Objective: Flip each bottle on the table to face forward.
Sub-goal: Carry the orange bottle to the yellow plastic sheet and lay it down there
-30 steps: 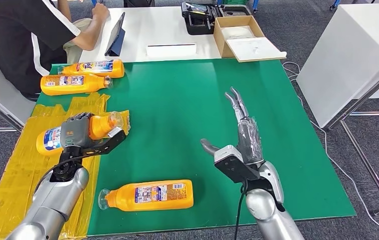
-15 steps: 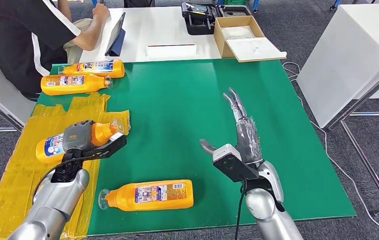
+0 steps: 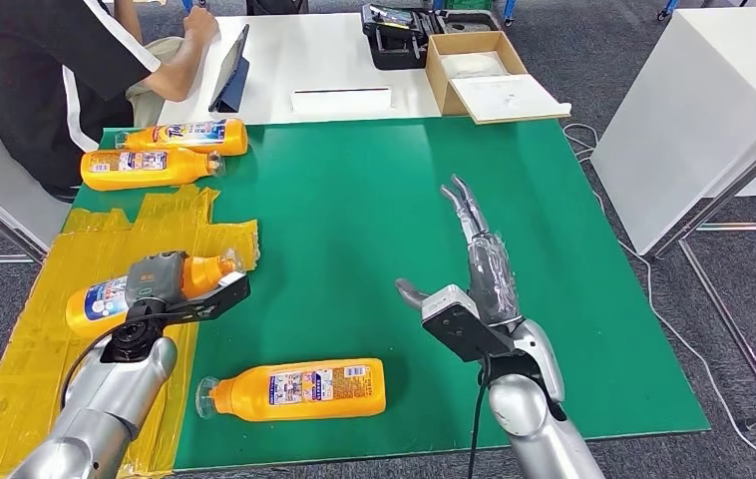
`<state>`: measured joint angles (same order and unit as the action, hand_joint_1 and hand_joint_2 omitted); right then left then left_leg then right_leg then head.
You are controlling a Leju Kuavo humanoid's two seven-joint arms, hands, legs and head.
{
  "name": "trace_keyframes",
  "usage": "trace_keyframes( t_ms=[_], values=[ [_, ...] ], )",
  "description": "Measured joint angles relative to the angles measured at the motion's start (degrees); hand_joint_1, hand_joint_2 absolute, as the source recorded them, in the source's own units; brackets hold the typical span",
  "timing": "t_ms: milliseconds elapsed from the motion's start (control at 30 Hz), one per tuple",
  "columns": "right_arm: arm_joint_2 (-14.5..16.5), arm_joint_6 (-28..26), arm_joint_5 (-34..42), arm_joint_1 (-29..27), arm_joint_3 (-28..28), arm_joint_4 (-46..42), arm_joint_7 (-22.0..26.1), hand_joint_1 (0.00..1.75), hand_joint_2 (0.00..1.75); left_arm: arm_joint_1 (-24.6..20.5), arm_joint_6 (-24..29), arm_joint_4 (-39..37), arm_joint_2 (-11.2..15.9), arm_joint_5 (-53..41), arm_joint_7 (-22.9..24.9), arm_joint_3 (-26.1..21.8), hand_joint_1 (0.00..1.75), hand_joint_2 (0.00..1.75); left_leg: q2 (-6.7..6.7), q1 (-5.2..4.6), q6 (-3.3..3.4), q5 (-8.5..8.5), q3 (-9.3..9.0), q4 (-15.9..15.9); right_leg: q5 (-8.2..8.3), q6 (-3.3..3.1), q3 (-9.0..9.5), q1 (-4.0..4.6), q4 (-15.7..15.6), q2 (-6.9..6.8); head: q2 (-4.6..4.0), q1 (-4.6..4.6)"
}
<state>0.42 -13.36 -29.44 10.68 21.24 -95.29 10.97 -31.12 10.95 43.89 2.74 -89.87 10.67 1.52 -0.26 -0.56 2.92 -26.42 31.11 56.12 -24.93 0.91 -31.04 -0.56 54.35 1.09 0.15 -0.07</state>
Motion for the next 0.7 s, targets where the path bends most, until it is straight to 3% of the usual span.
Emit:
trace_keyframes(
  t_ms=[33, 67, 533, 667, 700],
  values=[
    [0.1, 0.1, 0.1, 0.0, 0.0, 0.1, 0.0, 0.00, 1.75, 0.0, -0.8, 0.0, 0.2, 0.0, 0.2, 0.0, 0.17, 1.75, 0.00, 0.00, 0.00, 0.00, 0.00, 0.0, 0.00, 0.00, 0.00, 0.00, 0.0, 0.00, 0.00, 0.00],
    [0.2, 0.3, 0.1, 0.1, 0.0, 0.3, 0.1, 0.00, 1.75, 0.0, -1.6, -0.1, 0.3, 0.0, 0.3, 0.1, 0.00, 1.75, 0.00, 0.00, 0.00, 0.00, 0.00, 0.0, 0.00, 0.00, -0.01, 0.00, 0.0, 0.00, 0.00, 0.01],
    [1.6, 0.7, 0.3, 1.9, -0.4, 3.0, 0.1, 0.00, 1.75, -2.4, -9.9, -2.5, 1.1, 0.0, 2.5, 1.5, 0.00, 1.75, -0.03, 0.00, -0.05, 0.03, -0.12, 0.0, 0.00, 0.00, 0.10, 0.00, 0.0, -0.03, 0.00, 0.01],
    [1.6, 0.7, 0.3, 1.9, -0.5, 3.4, 0.1, 0.00, 1.75, -2.6, -10.4, -2.7, 1.1, 0.0, 2.0, 1.6, 0.00, 0.00, -0.03, 0.00, -0.06, 0.04, -0.19, 0.0, 0.00, 0.00, 0.11, -0.01, 0.0, -0.03, 0.00, 0.00],
    [1.7, 0.7, 0.3, 1.8, -0.6, 3.5, 0.0, 0.00, 1.75, -2.6, -10.5, -2.5, 1.0, 0.1, 1.7, 1.5, 0.00, 0.00, -0.04, 0.00, -0.06, 0.04, -0.20, 0.0, 0.00, 0.00, 0.11, -0.01, 0.0, -0.03, 0.00, 0.00]
  ],
)
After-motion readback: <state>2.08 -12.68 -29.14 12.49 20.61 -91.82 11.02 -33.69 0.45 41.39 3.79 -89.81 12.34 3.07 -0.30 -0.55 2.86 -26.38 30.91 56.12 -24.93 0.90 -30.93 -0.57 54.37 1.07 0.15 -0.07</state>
